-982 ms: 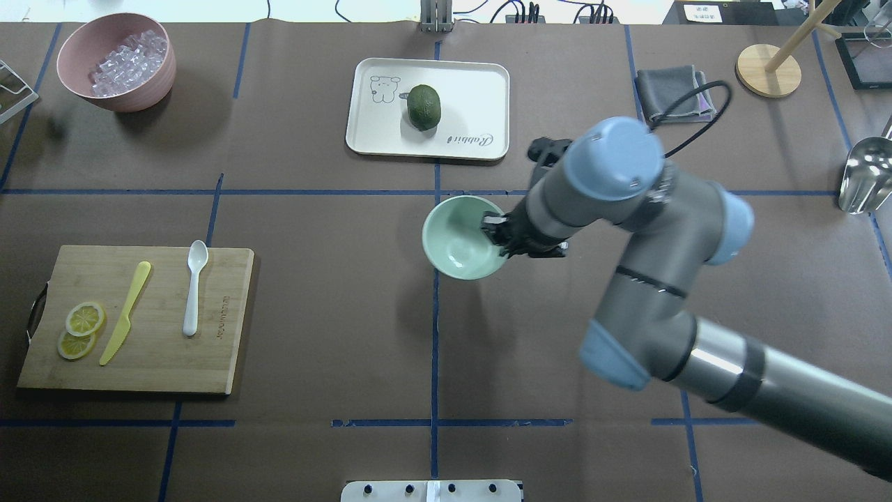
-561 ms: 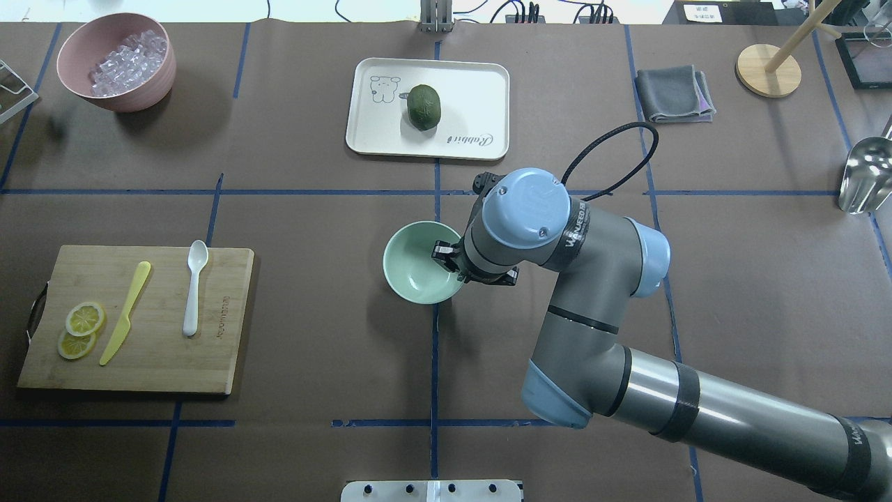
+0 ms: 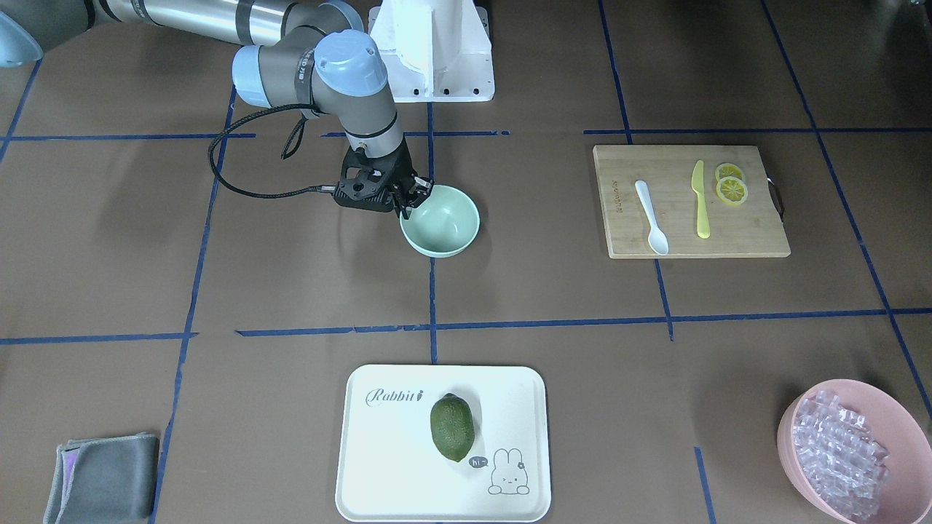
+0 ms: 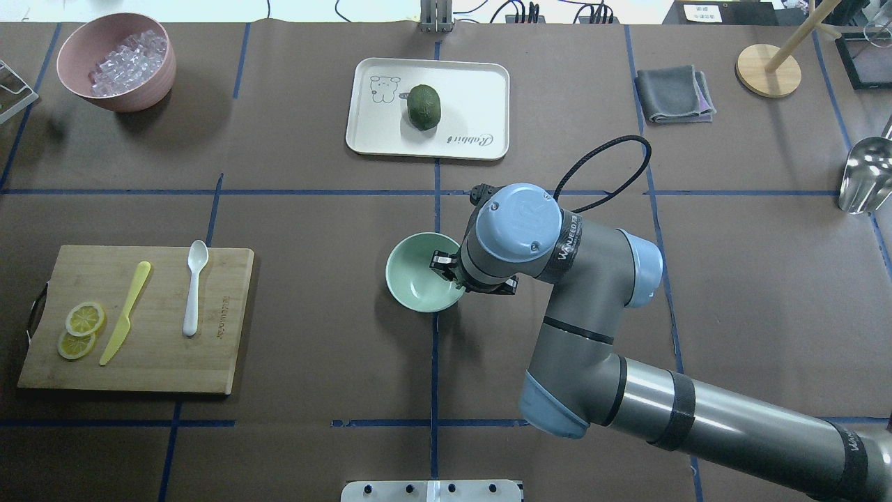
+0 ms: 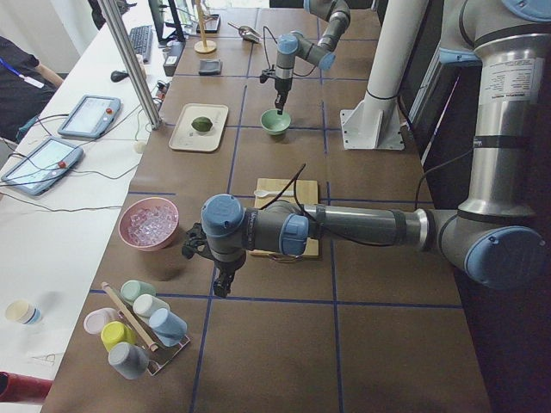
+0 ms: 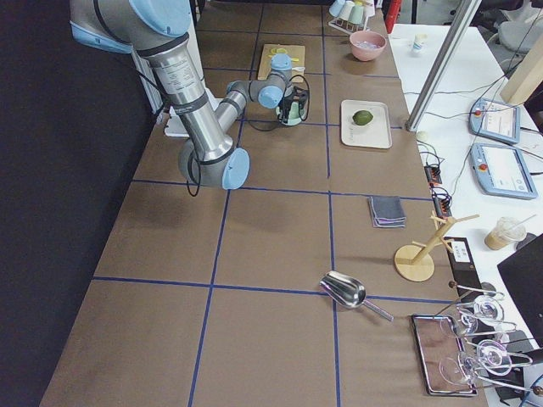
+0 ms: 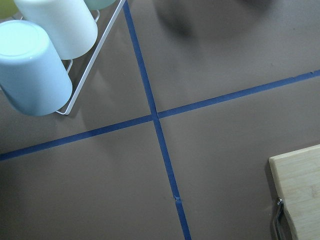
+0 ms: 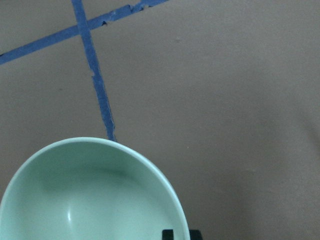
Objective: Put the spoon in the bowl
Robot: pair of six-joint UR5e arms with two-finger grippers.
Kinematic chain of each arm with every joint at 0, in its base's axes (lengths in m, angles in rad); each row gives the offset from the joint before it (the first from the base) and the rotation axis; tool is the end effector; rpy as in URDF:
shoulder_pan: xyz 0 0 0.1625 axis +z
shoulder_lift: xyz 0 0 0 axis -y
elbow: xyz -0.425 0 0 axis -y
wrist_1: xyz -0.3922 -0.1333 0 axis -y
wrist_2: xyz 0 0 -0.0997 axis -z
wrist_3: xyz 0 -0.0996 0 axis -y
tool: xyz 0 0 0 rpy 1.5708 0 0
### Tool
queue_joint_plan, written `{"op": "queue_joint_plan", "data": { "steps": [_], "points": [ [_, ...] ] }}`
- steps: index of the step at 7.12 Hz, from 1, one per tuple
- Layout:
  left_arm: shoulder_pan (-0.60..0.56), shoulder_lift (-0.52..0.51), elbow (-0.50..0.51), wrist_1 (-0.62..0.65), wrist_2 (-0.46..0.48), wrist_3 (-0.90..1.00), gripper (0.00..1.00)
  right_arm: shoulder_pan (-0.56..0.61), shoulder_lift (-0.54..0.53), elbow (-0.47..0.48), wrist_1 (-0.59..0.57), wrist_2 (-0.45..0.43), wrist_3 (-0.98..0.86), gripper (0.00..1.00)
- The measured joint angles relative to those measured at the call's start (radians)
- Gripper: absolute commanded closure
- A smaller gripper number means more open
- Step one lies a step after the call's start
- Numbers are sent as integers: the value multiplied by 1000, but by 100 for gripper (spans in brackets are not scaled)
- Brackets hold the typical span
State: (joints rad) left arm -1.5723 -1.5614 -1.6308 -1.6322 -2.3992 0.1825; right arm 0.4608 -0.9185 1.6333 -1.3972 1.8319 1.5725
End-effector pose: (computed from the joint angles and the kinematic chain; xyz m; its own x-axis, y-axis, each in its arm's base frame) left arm -0.0607 -0.4942 0.6234 0.6652 0.2603 -0.6998 -0.1212 0.9625 0.2428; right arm -0.5717 -0.4040 0.2265 0.5645 0.2821 0.7758 -0.2511 0.9539 -0.1641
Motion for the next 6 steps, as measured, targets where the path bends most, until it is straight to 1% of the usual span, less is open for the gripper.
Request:
{"op": "queue_joint_plan", "data": {
  "steps": [1, 2, 3, 4, 5, 6],
  "points": [
    [0, 0, -1, -1, 0, 2, 0, 17, 1, 15, -17, 5, -8, 0],
    [0, -2, -5, -13, 1, 5, 0, 58, 5, 53, -72, 37, -48, 0],
    [0, -3, -4, -48, 4, 6, 0, 126, 6, 104, -150, 103, -134, 0],
    [0, -2, 0, -101, 6, 4, 0, 217, -2, 149, -231, 188, -254, 0],
    [5, -1, 1, -149, 5, -1, 0, 309, -26, 174, -291, 255, -407, 0],
    [15, -3, 2, -183, -2, -26, 0, 403, -76, 184, -322, 301, -597, 0]
  ]
}}
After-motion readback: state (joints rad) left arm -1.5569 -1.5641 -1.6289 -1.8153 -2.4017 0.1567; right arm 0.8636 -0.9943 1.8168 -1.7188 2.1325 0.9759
